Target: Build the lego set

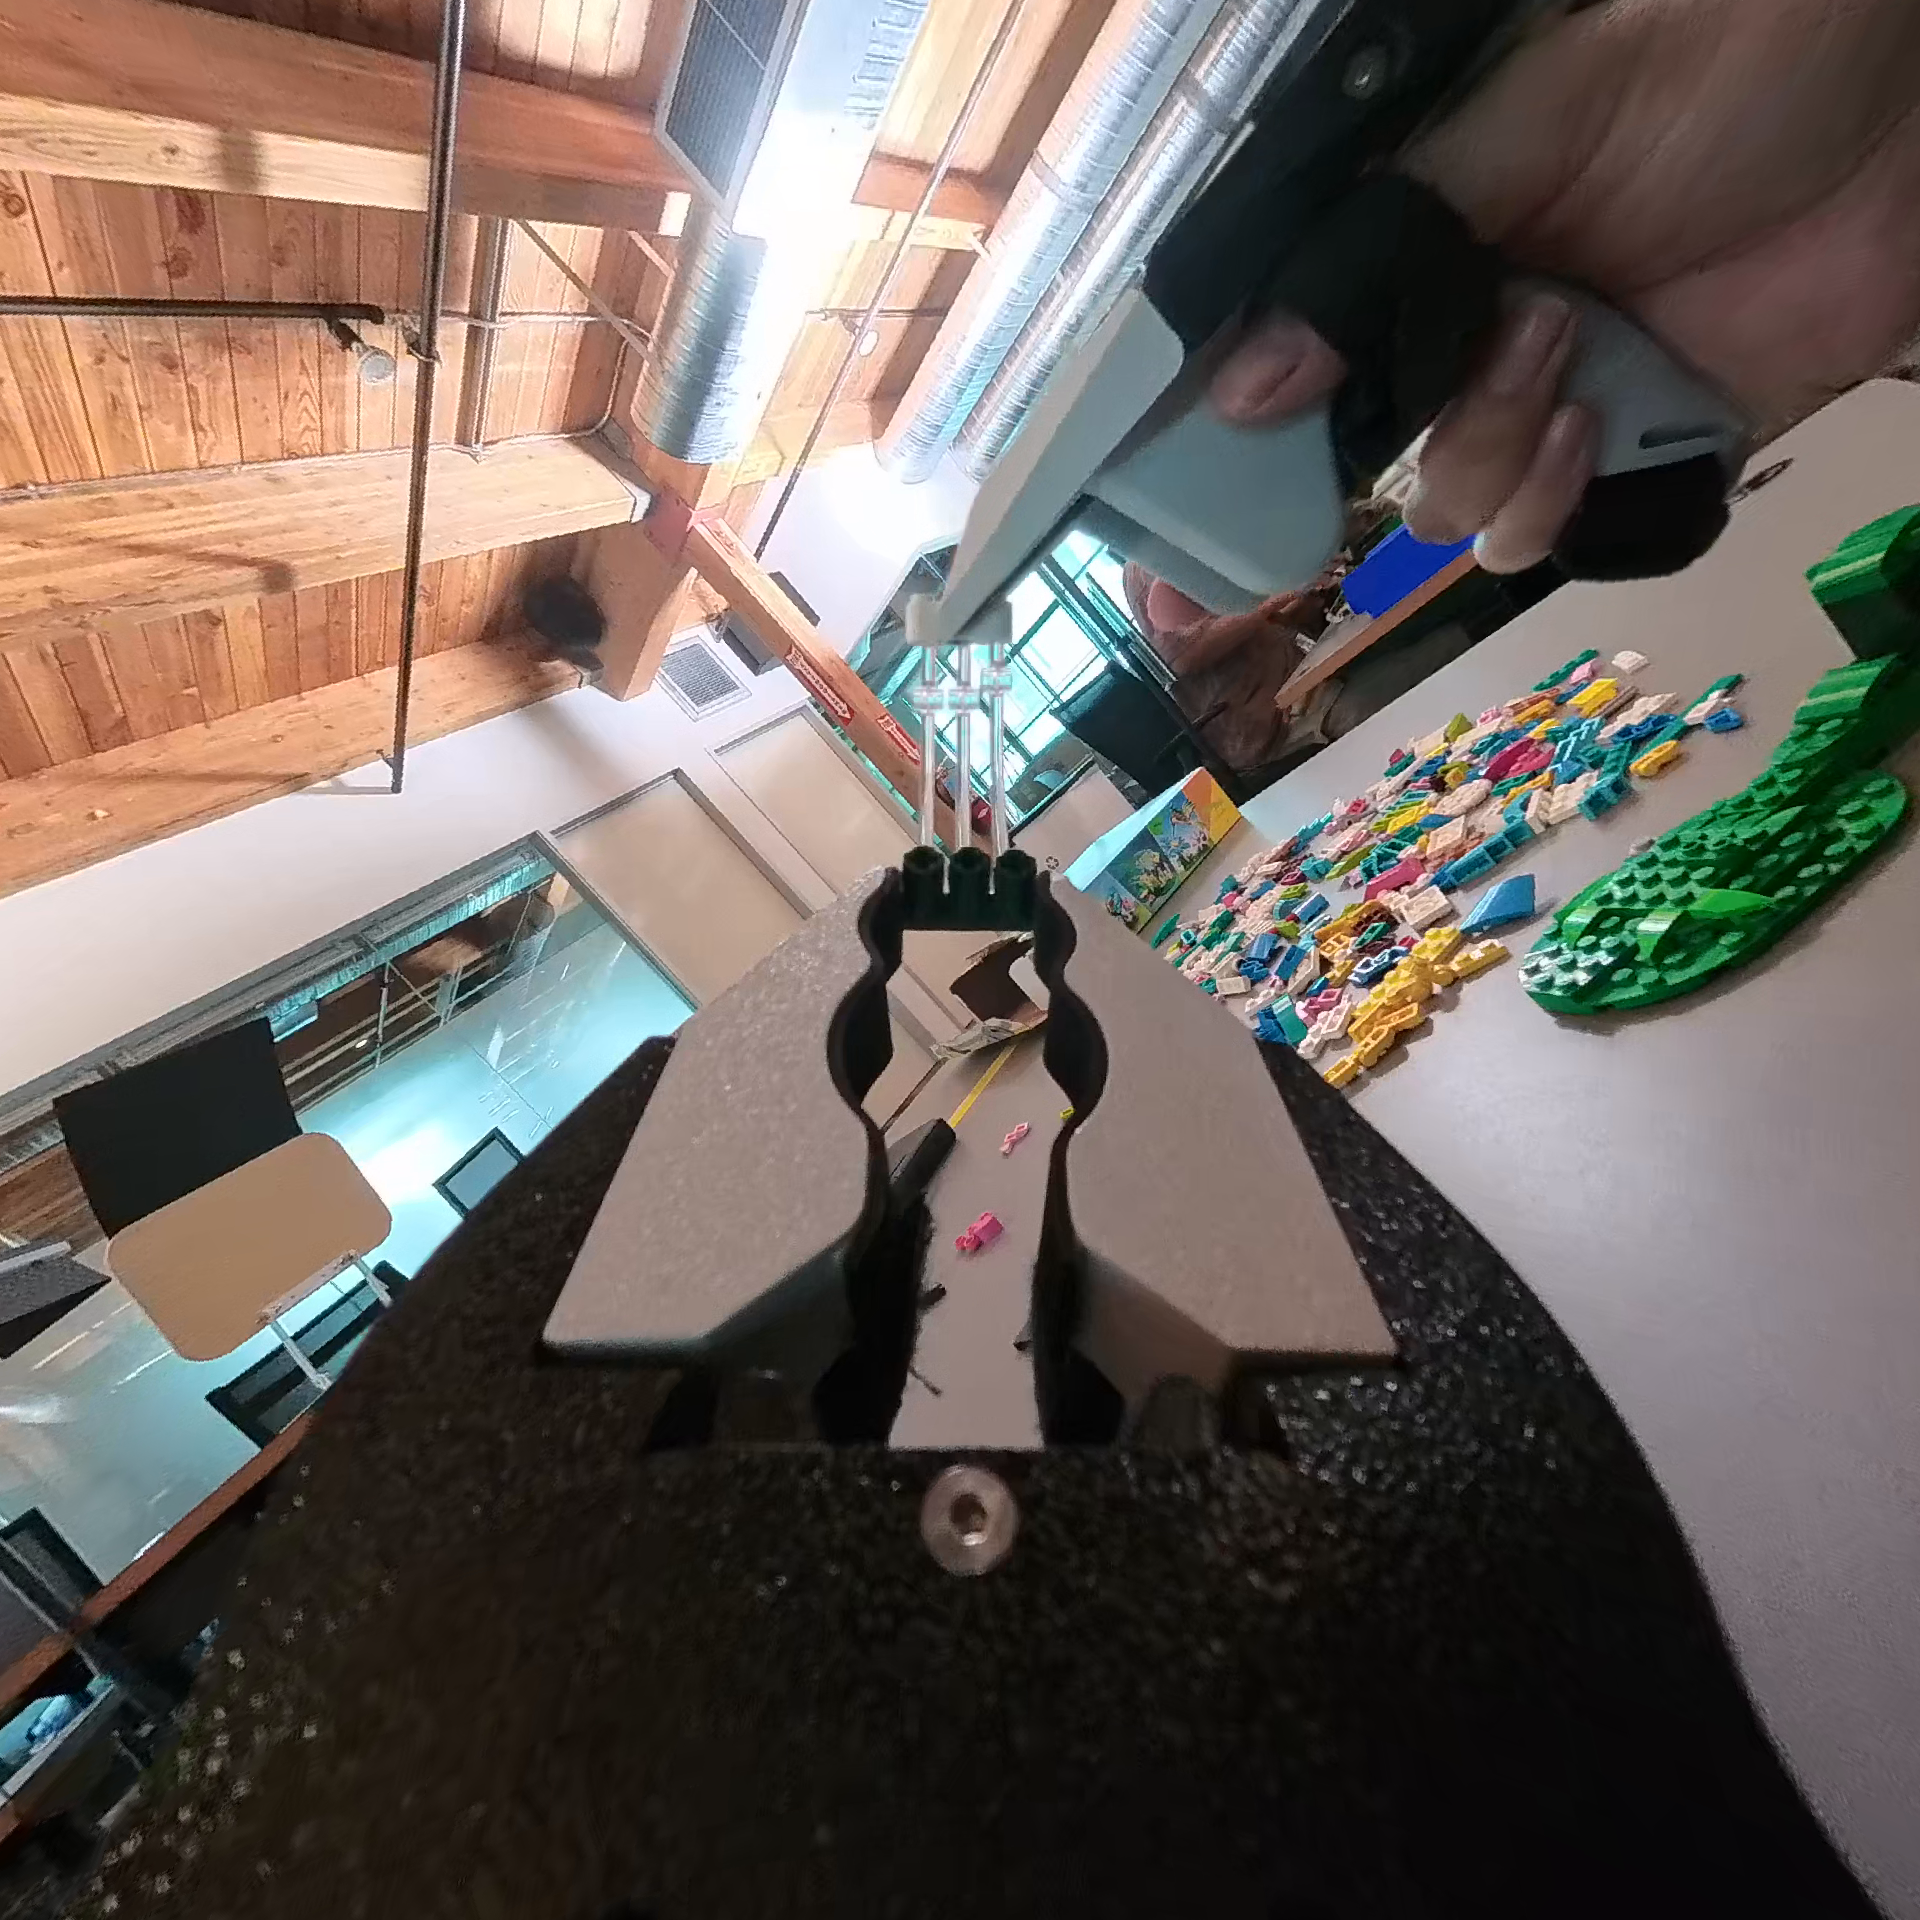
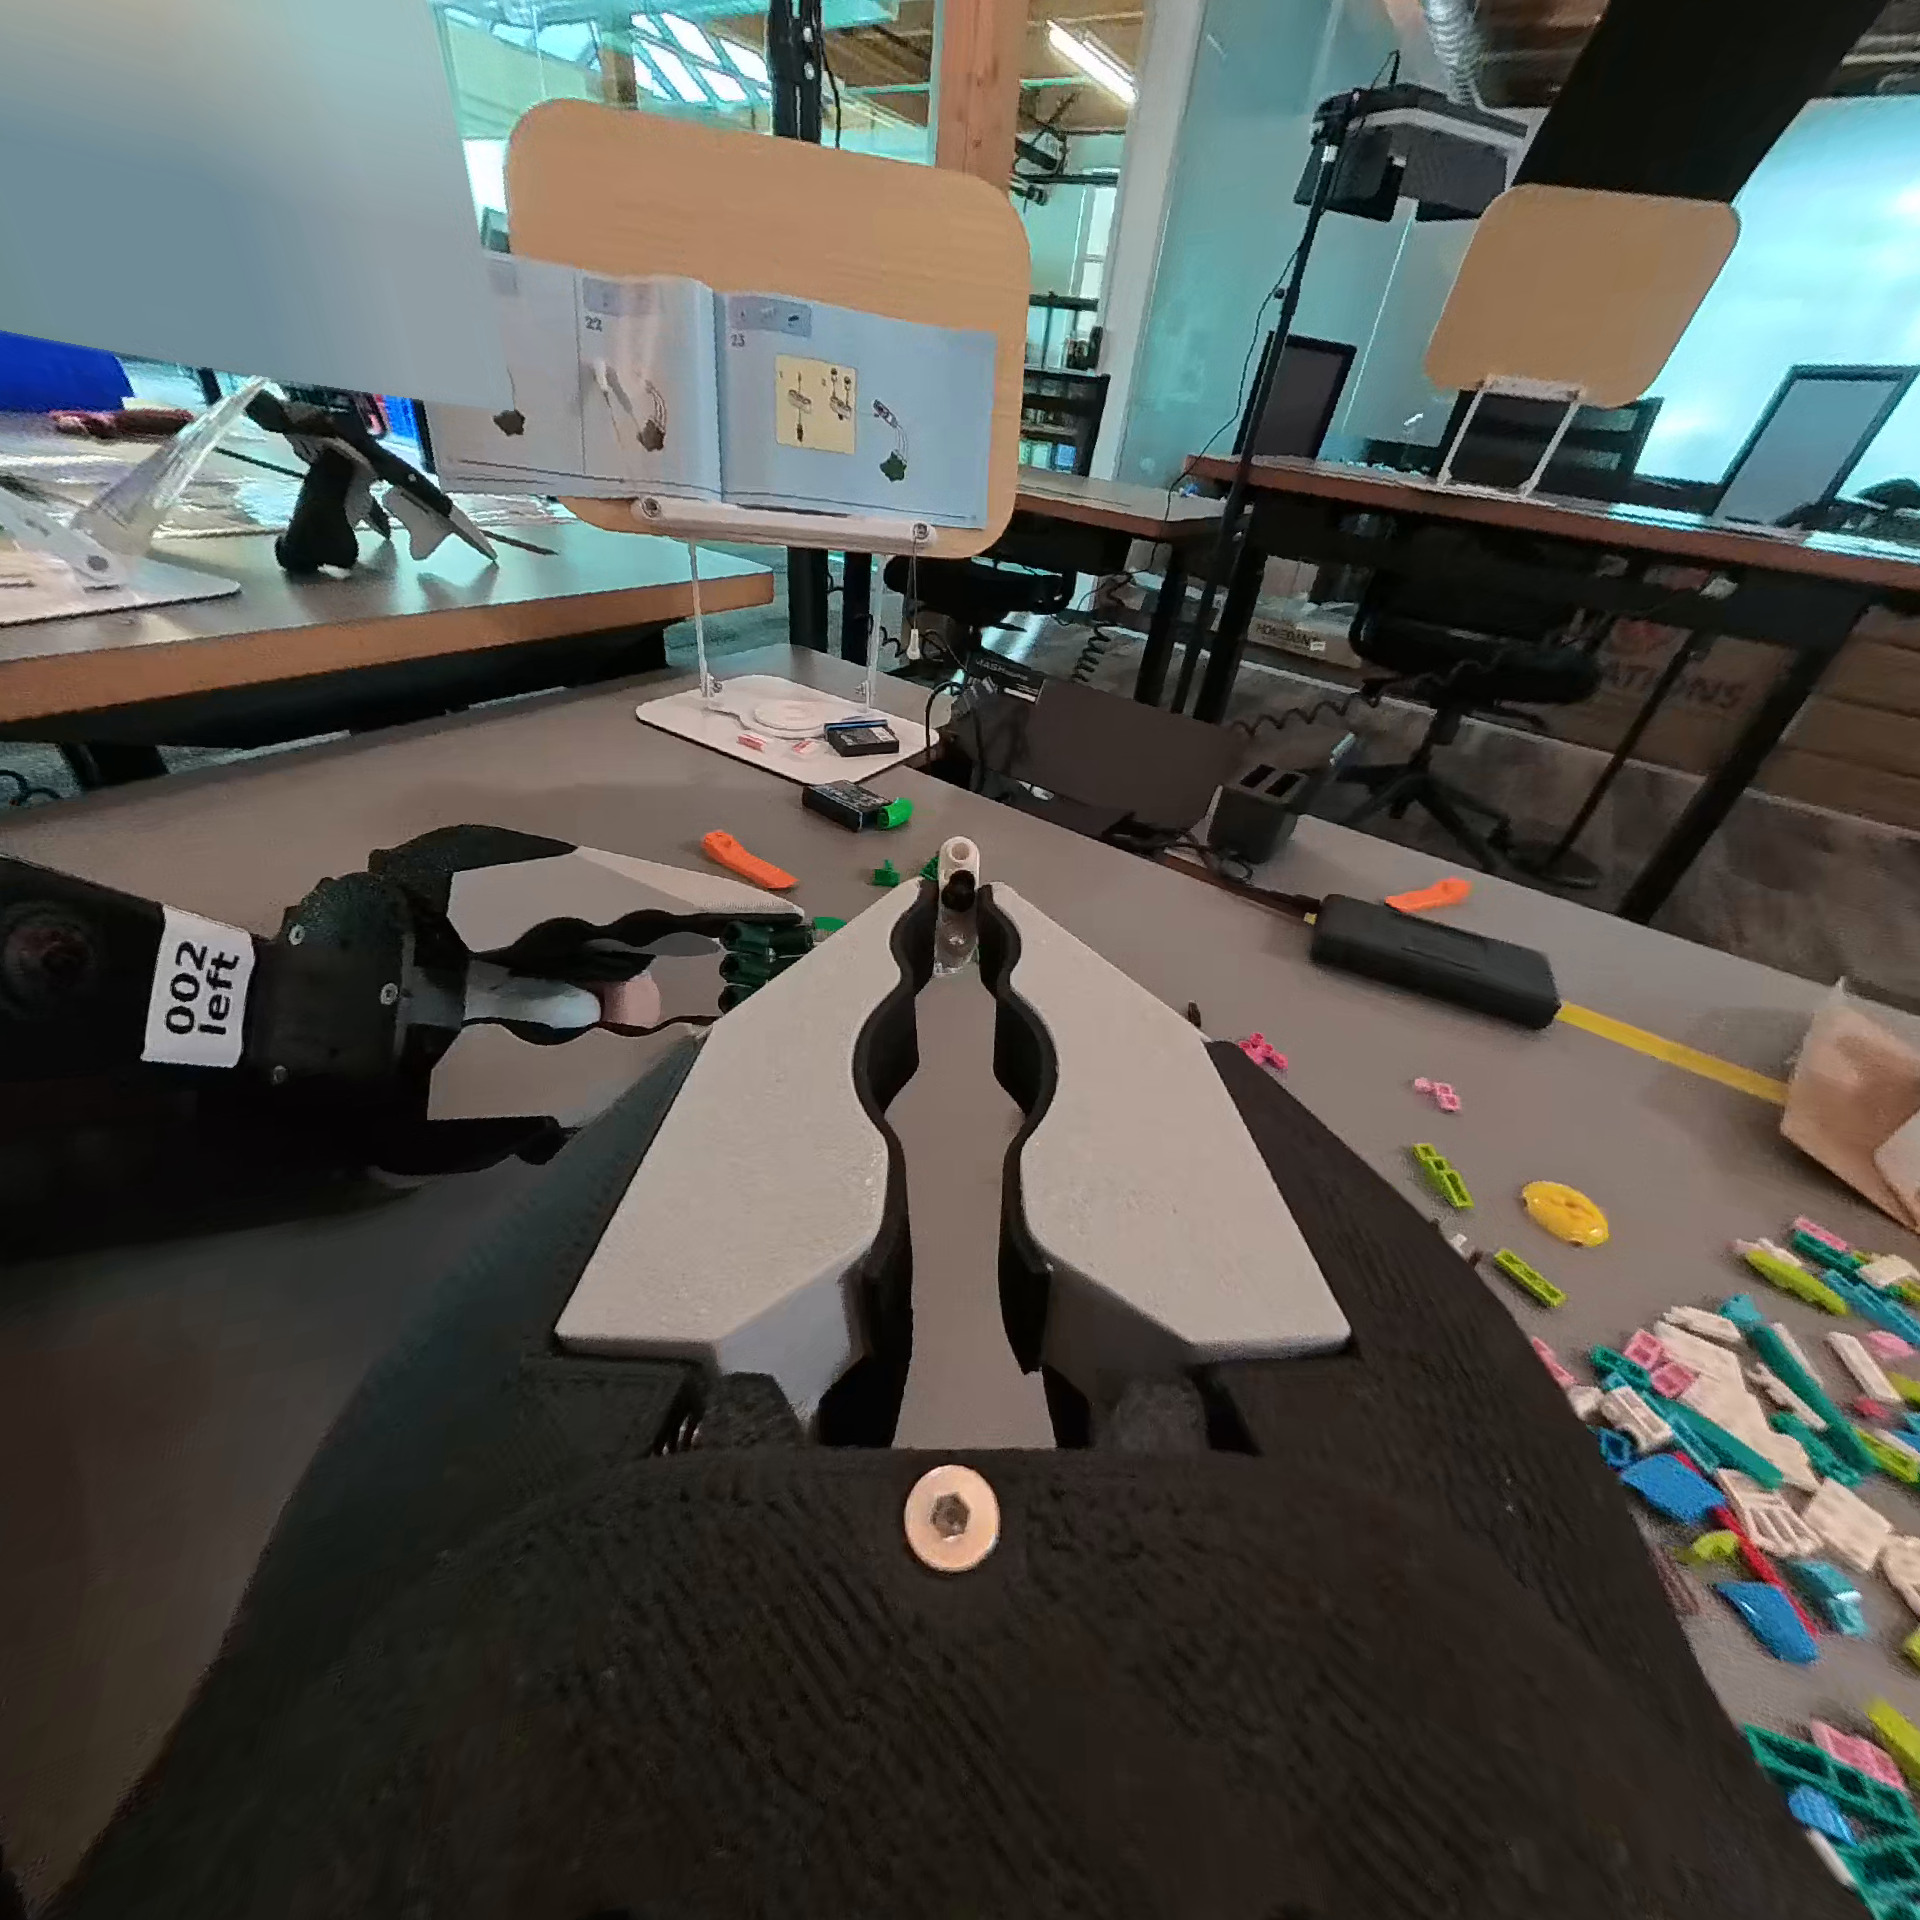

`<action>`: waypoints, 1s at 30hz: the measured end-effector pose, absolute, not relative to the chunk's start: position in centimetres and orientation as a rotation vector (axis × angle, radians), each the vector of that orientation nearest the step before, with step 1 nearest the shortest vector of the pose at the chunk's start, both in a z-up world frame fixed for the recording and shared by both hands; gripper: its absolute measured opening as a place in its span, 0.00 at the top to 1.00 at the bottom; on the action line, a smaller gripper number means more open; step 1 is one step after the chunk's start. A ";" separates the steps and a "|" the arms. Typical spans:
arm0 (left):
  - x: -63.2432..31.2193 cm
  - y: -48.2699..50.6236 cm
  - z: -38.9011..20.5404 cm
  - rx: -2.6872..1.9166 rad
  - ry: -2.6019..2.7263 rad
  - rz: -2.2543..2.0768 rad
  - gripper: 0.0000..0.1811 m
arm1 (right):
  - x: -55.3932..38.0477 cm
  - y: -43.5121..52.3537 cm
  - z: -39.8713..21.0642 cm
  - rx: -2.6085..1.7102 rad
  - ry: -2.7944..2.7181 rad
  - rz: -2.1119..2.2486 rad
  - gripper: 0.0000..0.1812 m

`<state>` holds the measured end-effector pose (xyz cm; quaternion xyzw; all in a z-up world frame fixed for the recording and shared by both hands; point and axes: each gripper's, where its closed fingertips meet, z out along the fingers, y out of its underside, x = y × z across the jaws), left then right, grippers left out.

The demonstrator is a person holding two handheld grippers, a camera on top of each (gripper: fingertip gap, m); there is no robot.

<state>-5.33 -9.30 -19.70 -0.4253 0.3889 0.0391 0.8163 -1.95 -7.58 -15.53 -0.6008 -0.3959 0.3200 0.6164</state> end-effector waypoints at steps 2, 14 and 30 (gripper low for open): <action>-5.3 -9.3 -19.7 -0.906 0.834 0.084 0.88 | -1.9 -7.6 -15.6 -1.385 -0.904 0.755 0.96; -4.1 -8.0 -22.2 -1.061 0.920 0.196 0.88 | -0.1 -5.4 -18.8 -1.561 -0.621 1.364 0.97; -3.1 -7.4 -25.6 -1.362 0.957 0.024 0.88 | 0.7 -3.7 -22.9 -1.677 -0.413 1.660 0.97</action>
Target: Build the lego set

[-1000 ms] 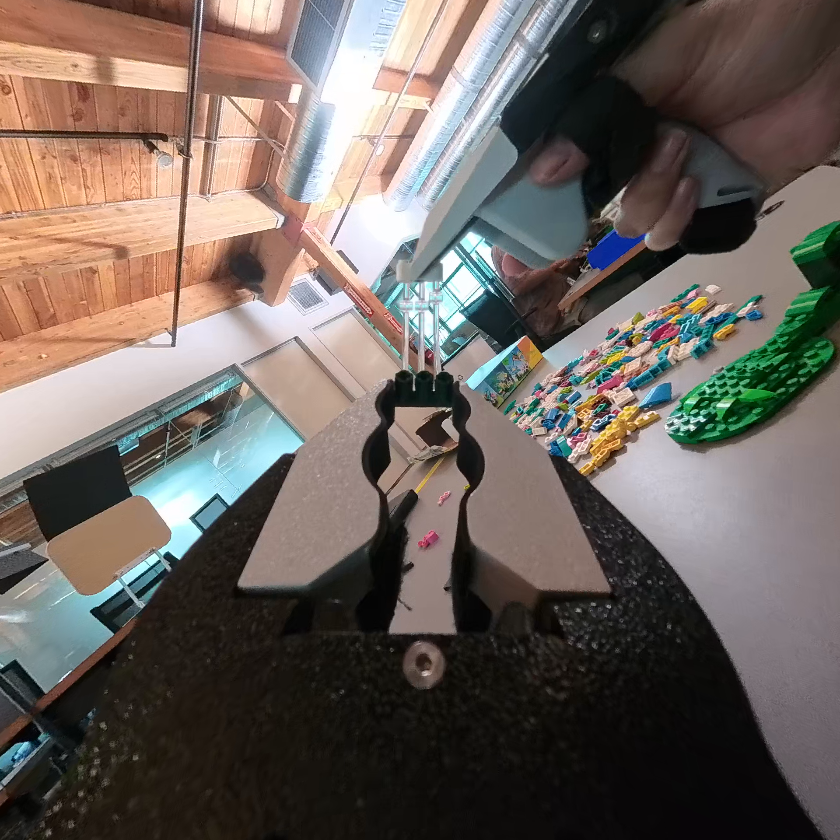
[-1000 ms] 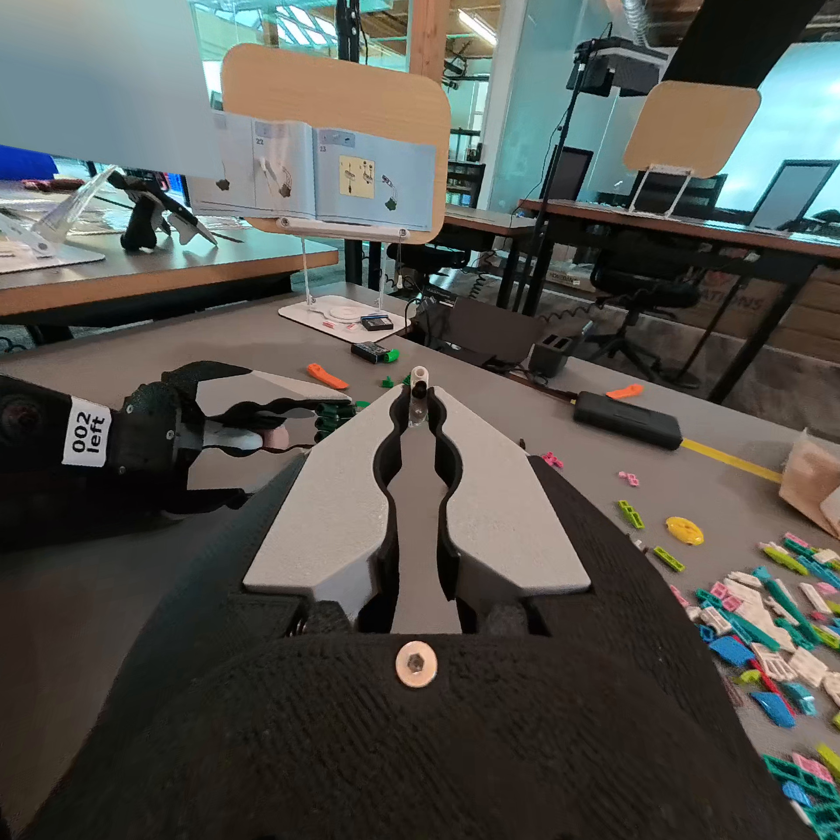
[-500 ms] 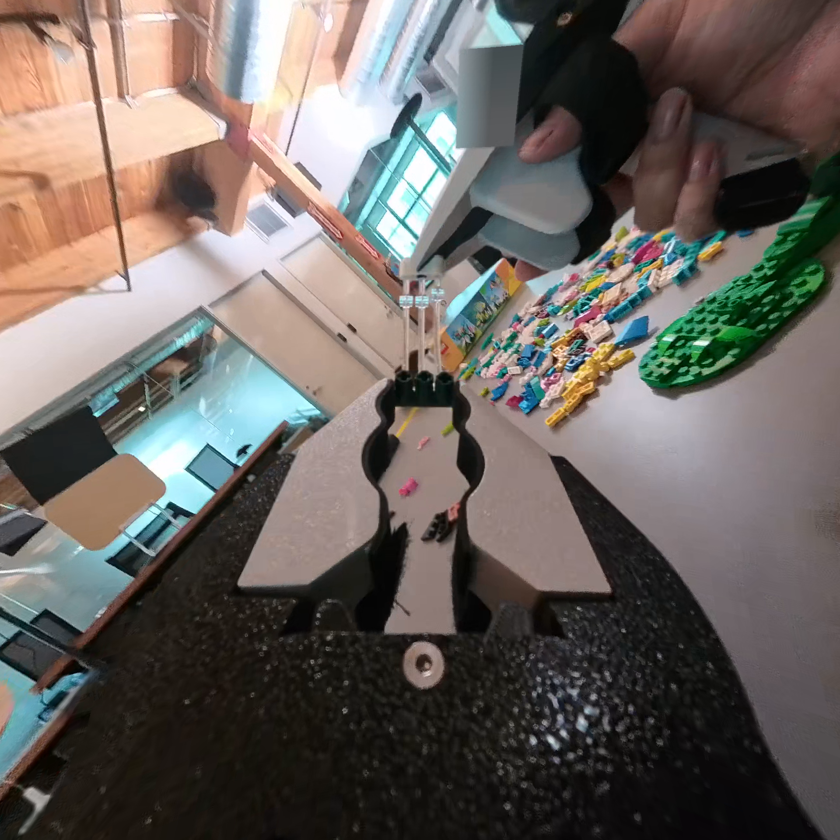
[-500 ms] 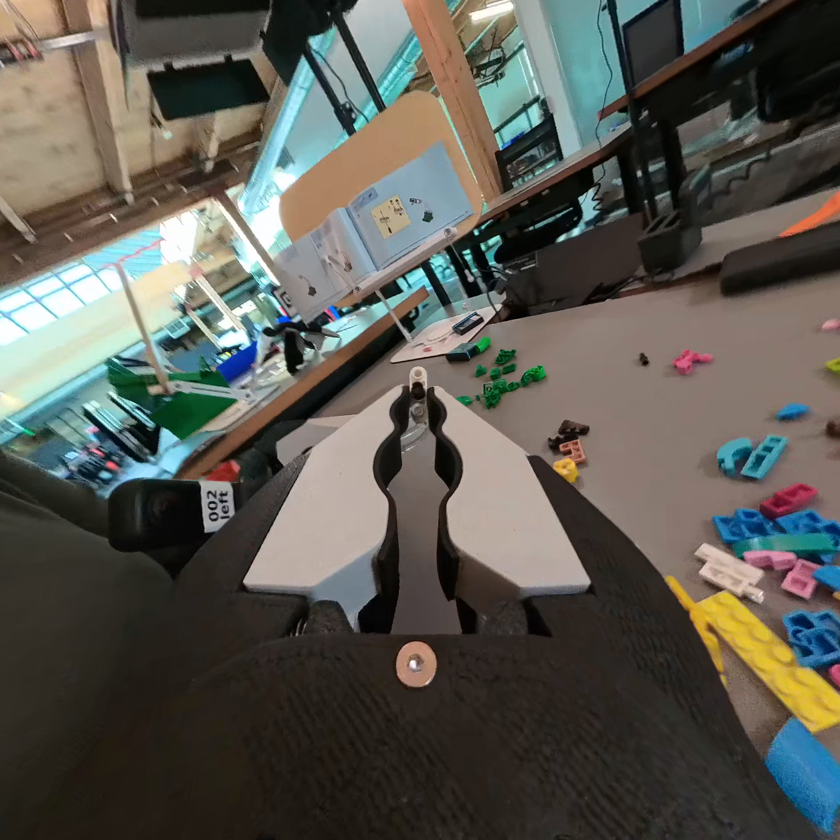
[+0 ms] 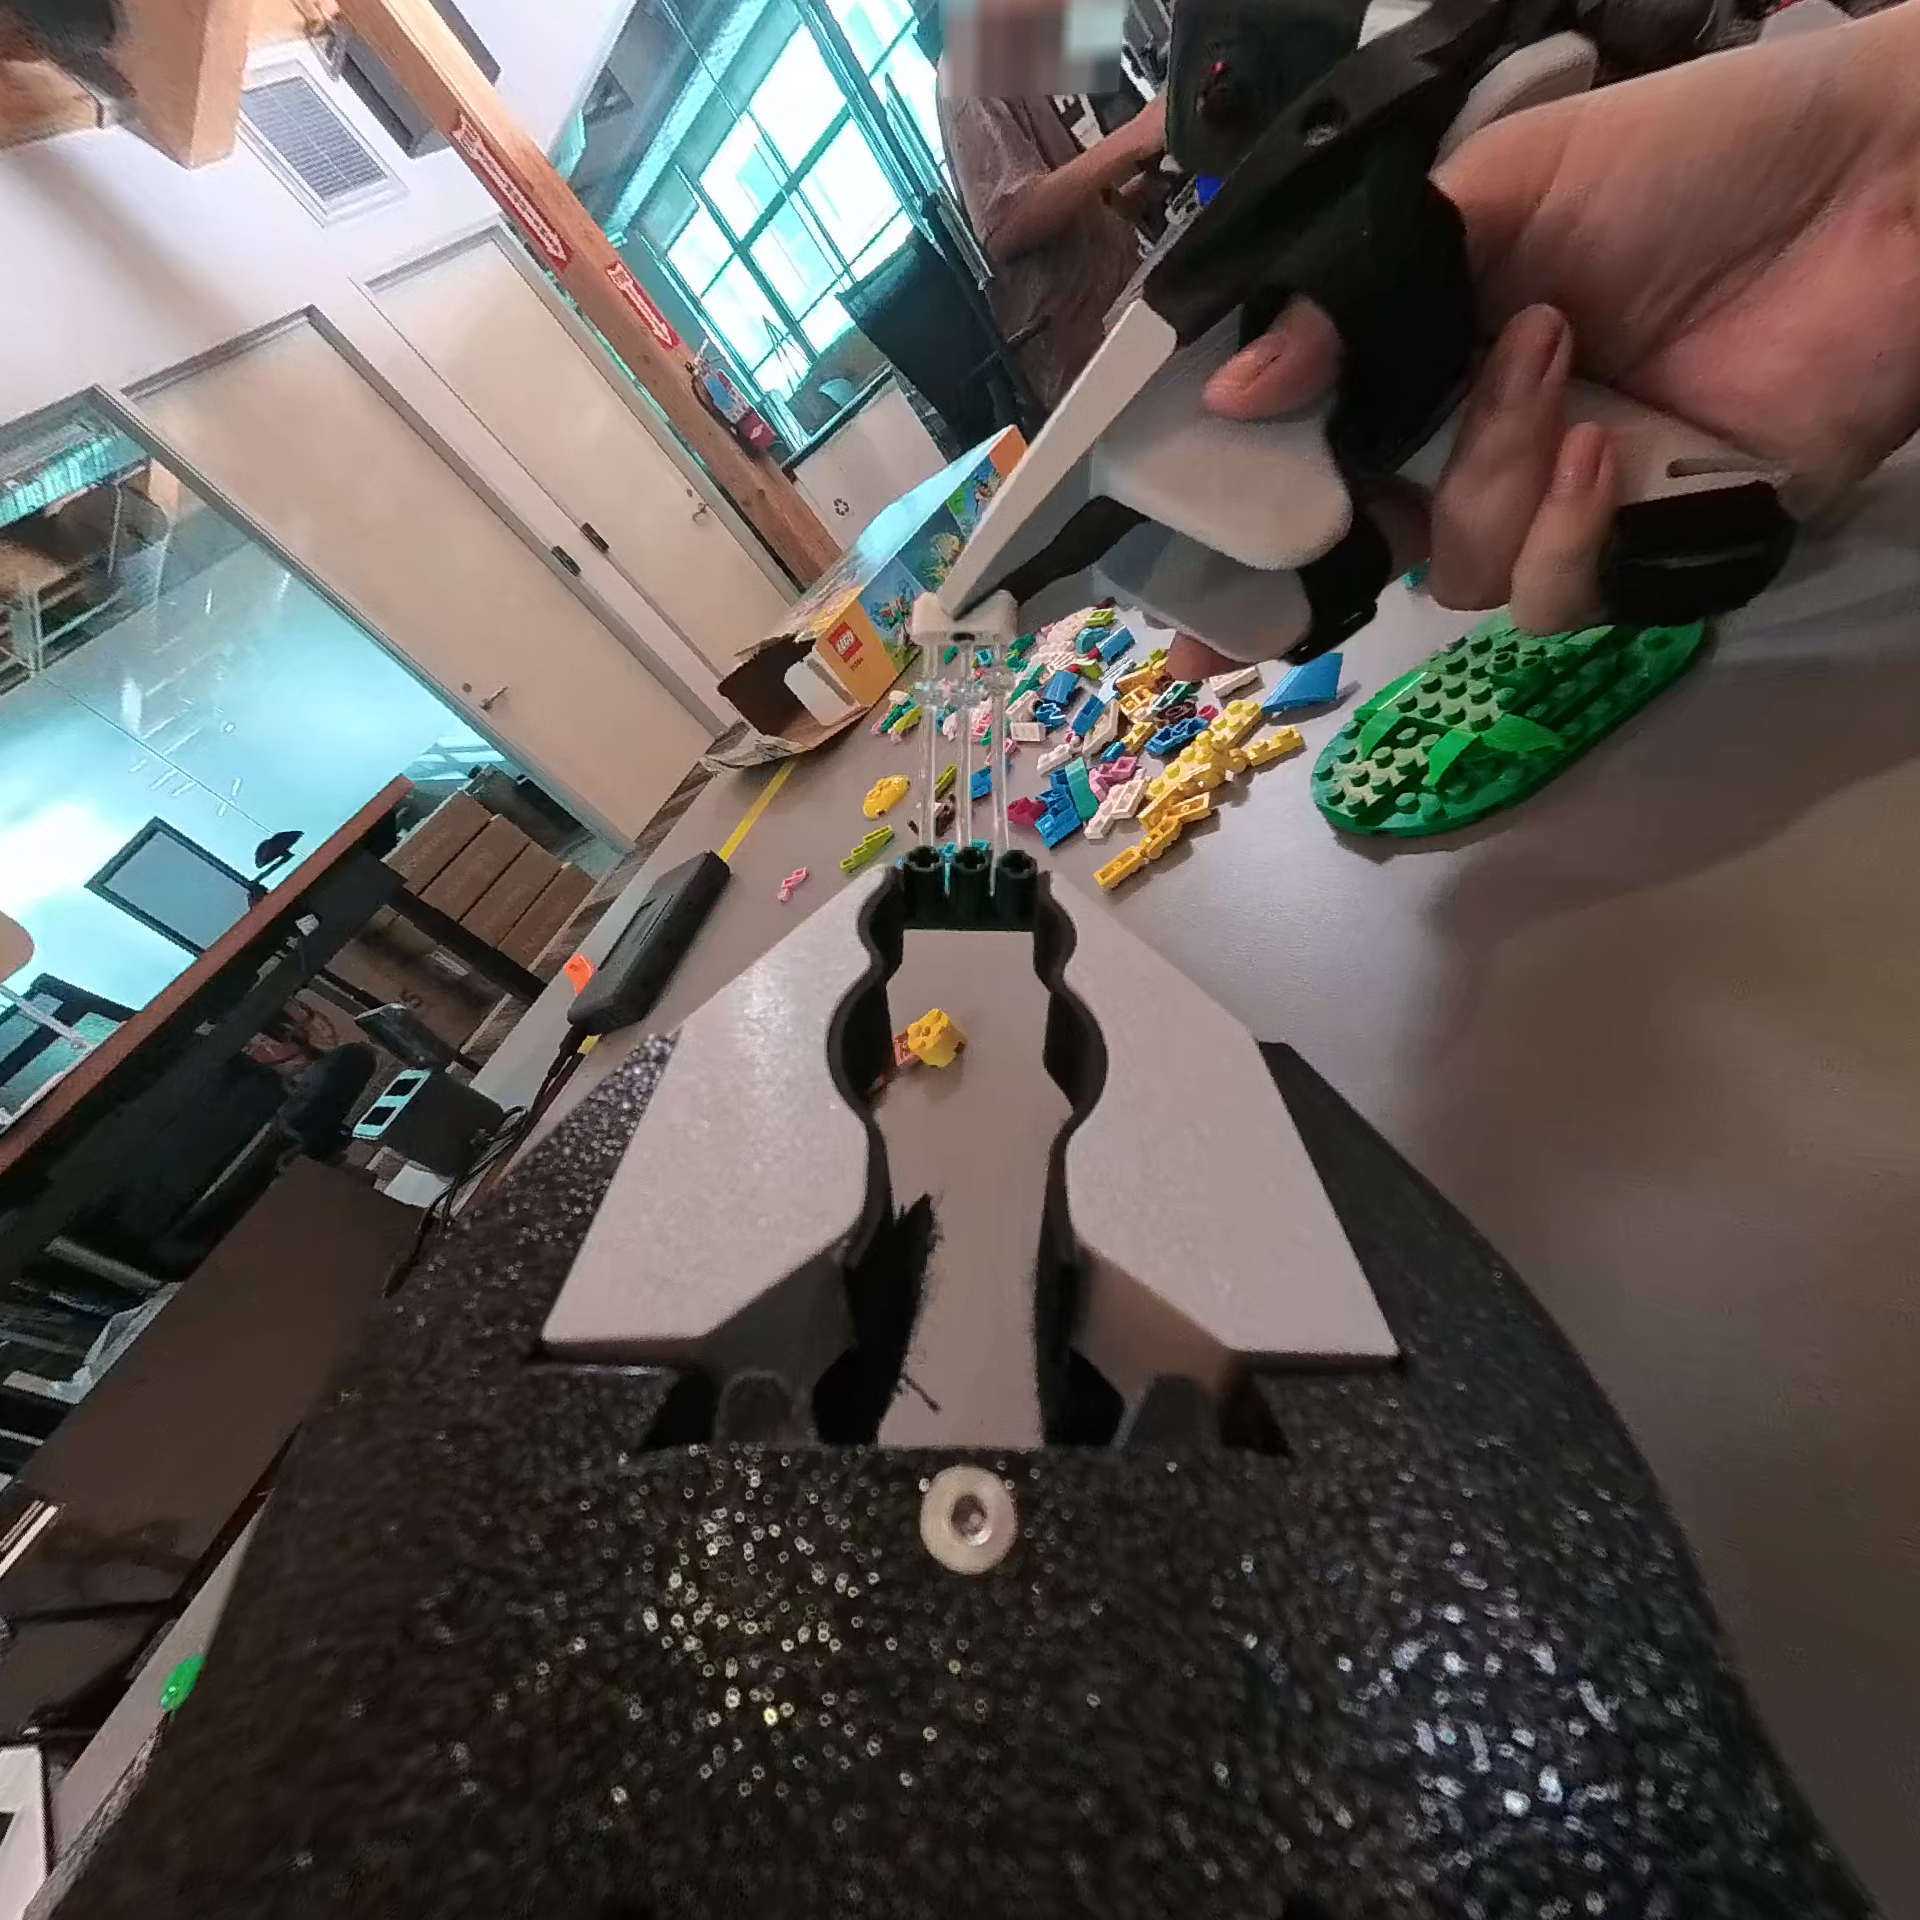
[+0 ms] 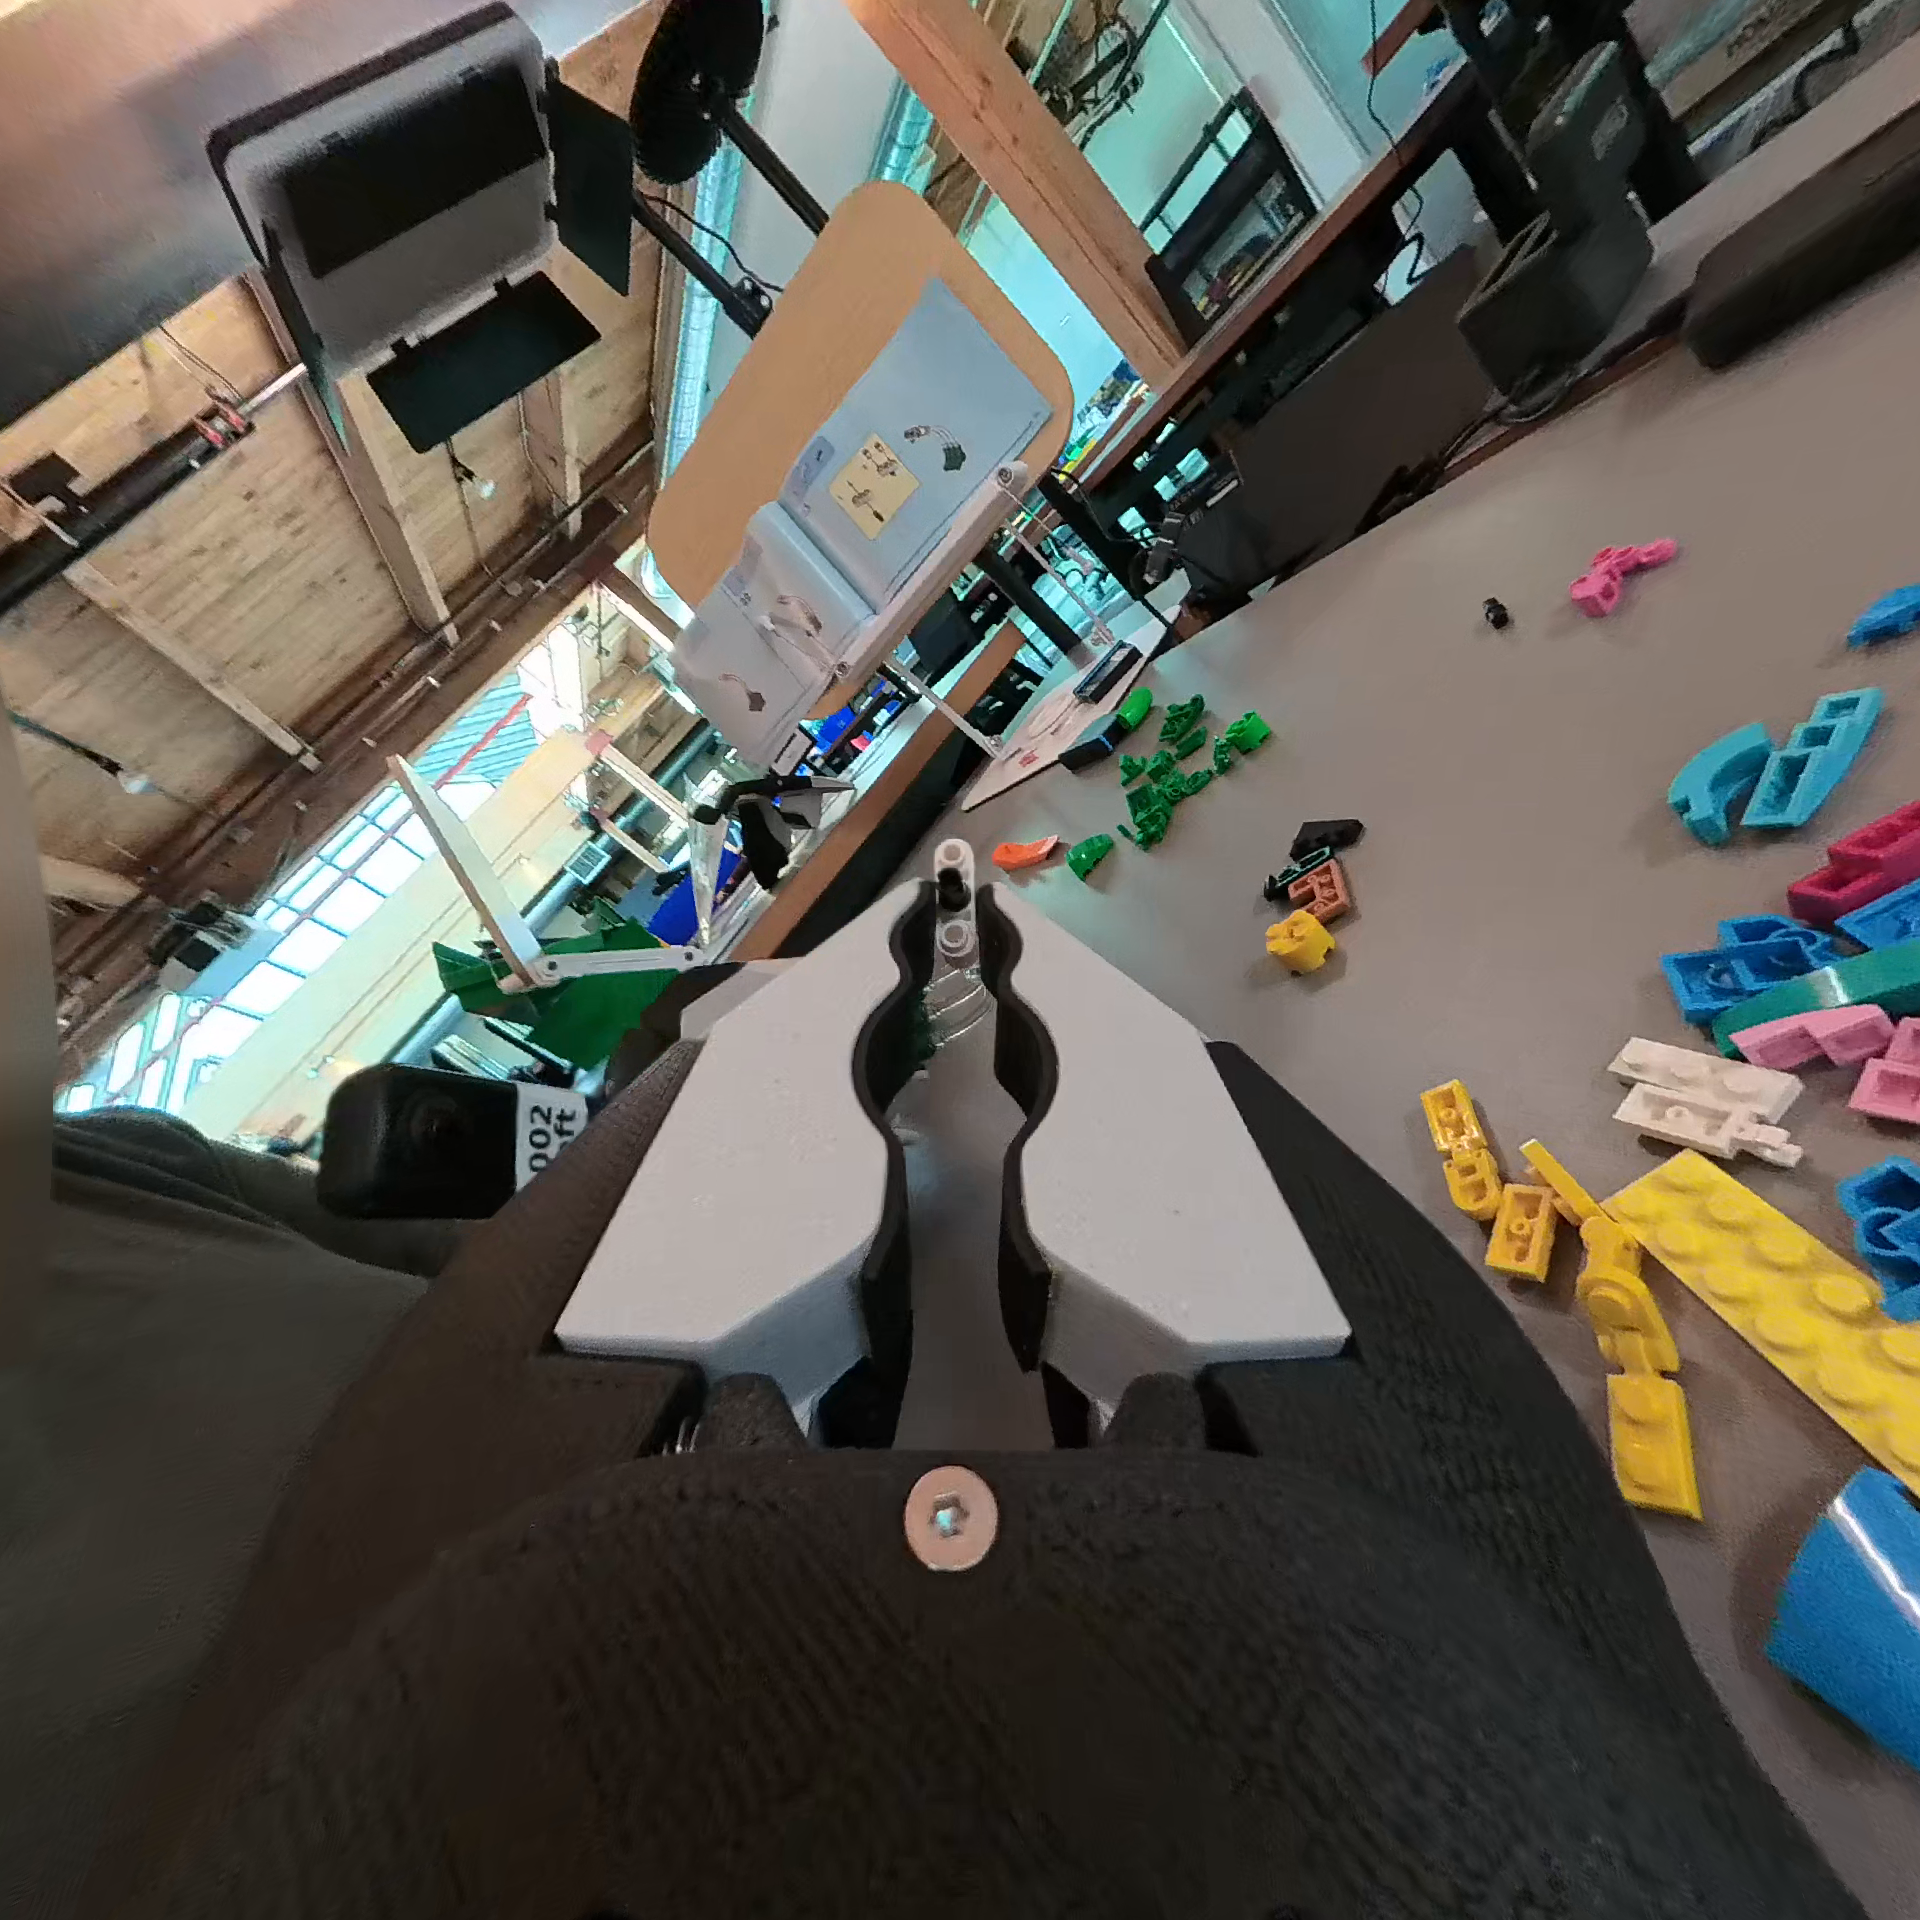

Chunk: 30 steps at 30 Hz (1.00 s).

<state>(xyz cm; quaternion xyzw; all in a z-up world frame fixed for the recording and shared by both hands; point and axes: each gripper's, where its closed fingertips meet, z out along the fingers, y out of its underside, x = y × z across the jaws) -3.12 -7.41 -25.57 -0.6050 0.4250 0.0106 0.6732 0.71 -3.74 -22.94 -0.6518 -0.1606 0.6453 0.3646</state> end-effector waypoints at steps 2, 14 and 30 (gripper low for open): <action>-3.1 -7.4 -25.6 -1.357 0.961 0.021 0.88 | 0.7 -3.7 -23.2 -1.693 -0.437 1.623 0.96; -2.6 -8.1 -25.1 -1.271 0.993 0.023 0.88 | 0.8 -3.9 -23.7 -1.752 -0.557 1.512 0.97; -2.5 -8.9 -23.8 -1.166 0.980 -0.010 0.88 | 0.6 -4.4 -22.9 -1.713 -0.608 1.543 0.96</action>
